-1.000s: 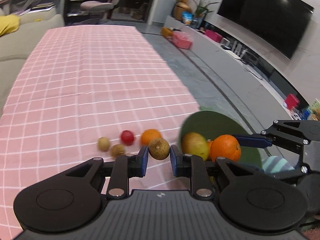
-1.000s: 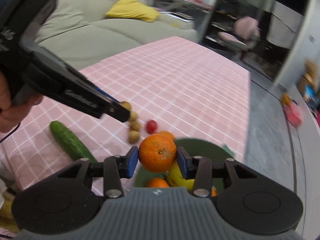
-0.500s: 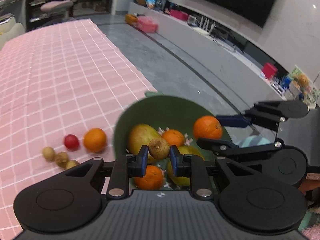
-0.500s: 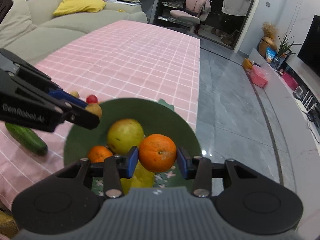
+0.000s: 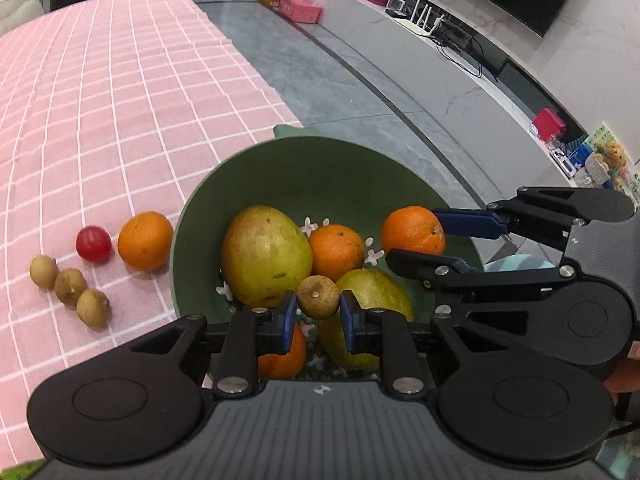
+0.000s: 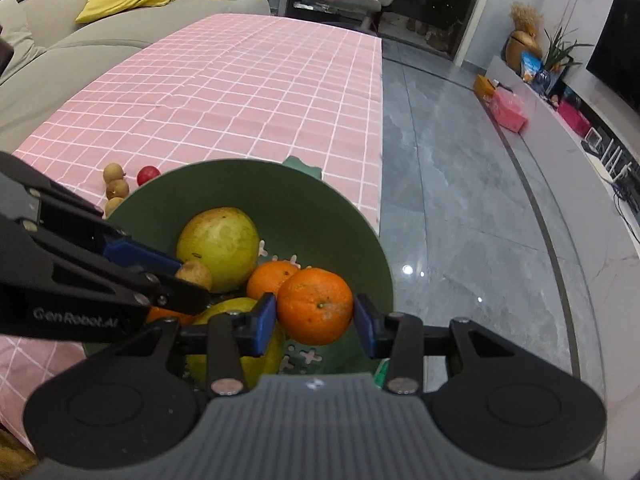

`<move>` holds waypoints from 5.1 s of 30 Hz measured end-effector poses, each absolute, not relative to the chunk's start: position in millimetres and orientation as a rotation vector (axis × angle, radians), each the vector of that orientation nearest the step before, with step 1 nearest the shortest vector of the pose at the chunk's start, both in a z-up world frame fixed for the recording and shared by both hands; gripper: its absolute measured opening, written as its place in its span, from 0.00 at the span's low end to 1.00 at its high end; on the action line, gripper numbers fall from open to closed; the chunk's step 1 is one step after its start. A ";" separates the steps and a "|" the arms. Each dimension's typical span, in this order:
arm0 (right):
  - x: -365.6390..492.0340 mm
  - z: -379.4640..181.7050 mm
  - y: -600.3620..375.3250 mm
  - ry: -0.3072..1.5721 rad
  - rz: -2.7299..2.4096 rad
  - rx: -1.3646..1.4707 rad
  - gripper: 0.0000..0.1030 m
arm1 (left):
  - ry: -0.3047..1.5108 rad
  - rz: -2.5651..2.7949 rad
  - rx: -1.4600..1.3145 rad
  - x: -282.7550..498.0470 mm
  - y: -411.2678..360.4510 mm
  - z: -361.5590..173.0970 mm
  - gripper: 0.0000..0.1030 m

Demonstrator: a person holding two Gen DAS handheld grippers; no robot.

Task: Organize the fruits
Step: 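Carry the orange and longan over the green colander and release both, then move the right tool to the last orange while the left tool approaches the longans, then grasp the orange with the right tool while the left tool grasps a longan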

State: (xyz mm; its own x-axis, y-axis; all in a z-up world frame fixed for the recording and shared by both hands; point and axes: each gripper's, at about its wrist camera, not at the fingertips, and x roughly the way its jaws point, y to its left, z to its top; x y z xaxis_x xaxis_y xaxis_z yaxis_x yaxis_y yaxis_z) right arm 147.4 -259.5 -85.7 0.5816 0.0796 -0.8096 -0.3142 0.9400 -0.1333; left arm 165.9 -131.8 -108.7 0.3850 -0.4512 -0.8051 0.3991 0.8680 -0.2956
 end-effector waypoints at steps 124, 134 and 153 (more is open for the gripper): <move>295.7 -139.1 -102.2 1.213 0.680 -0.442 0.44 | 1.049 -0.087 -0.290 224.7 33.7 -137.4 0.33; 292.8 -144.8 -100.6 1.211 0.663 -0.445 0.42 | 1.089 -0.071 -0.380 228.4 45.0 -138.9 0.29; 278.4 -129.8 -106.9 1.133 0.610 -0.405 0.41 | 1.016 -0.055 -0.535 215.9 58.7 -122.4 0.27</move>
